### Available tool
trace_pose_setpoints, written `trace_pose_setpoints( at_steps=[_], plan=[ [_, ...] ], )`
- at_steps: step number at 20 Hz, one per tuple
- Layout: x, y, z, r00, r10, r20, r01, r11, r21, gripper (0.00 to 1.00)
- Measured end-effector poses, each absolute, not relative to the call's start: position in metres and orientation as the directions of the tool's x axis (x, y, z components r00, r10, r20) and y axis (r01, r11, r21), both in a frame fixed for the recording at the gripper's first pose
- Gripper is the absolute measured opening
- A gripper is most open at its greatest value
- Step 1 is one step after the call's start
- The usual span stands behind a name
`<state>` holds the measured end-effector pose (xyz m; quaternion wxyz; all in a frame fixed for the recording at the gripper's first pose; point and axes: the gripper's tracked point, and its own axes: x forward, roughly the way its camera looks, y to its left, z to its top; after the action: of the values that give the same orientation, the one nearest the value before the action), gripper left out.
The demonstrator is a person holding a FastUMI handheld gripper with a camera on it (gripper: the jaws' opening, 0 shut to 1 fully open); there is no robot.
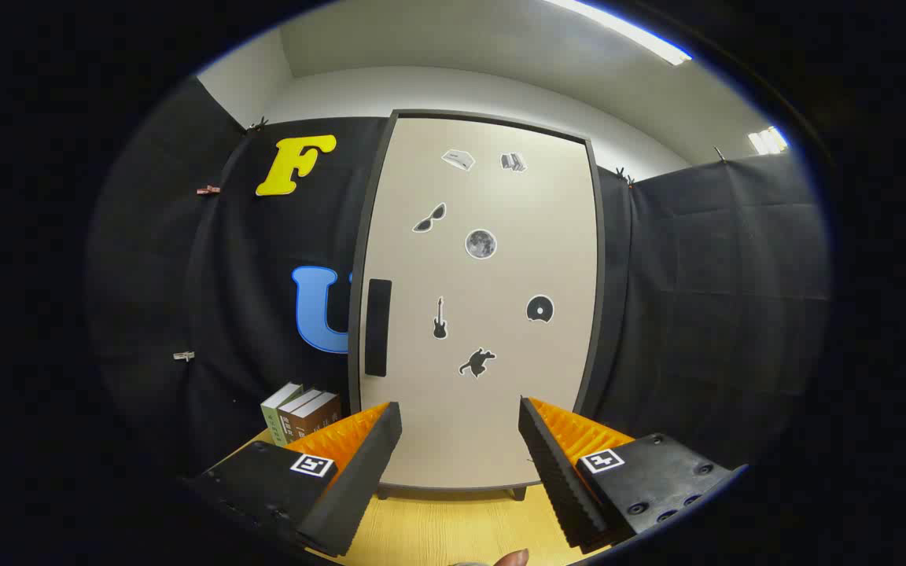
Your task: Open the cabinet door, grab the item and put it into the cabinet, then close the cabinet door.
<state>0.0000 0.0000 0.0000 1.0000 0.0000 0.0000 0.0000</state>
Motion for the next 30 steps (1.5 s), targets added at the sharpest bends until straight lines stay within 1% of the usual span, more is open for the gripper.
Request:
trace_pose_setpoints(
  at_steps=[9, 23, 30],
  plan=[
    [-0.008, -0.004, 0.014, 1.0, -0.01, 0.002, 0.01, 0.998, 0.055, 0.97],
    [-0.007, -0.014, 0.012, 1.0, -0.007, -0.005, 0.007, 0.998, 0.06, 0.97],
    [0.029, 0.023, 0.022, 0.999, 0.045, 0.01, -0.045, 0.997, 0.067, 0.97]
  ],
)
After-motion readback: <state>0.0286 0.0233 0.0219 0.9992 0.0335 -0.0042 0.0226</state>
